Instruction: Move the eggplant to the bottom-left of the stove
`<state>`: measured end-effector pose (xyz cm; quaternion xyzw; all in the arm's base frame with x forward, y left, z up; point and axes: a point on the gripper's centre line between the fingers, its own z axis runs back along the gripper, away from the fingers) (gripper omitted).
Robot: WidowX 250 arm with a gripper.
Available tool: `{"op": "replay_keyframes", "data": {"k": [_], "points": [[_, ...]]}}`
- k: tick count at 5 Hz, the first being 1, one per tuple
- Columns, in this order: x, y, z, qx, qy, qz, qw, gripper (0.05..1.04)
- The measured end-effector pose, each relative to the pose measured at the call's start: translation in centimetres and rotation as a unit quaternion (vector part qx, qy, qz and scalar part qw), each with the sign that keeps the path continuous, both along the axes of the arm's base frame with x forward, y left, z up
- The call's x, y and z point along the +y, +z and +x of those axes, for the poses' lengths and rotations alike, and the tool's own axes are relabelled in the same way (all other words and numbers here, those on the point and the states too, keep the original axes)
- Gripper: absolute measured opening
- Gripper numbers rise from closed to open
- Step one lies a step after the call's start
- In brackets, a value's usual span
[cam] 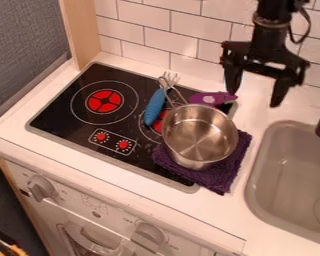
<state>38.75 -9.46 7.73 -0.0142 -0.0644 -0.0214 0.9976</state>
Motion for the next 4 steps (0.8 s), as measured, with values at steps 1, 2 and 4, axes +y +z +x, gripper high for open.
{"op": "replay_keyframes", "data": {"k": [1,2,4], "points": [[0.8,-0.5,3.2,-0.006,-0.010,0.000,0.9999,1.000],[2.5,-2.8,4.5,0.018,-0.019,0.007,0.9996,1.000],[5.2,-5.8,2.8,0.065,-0.040,0.016,0.9970,1.000]]}}
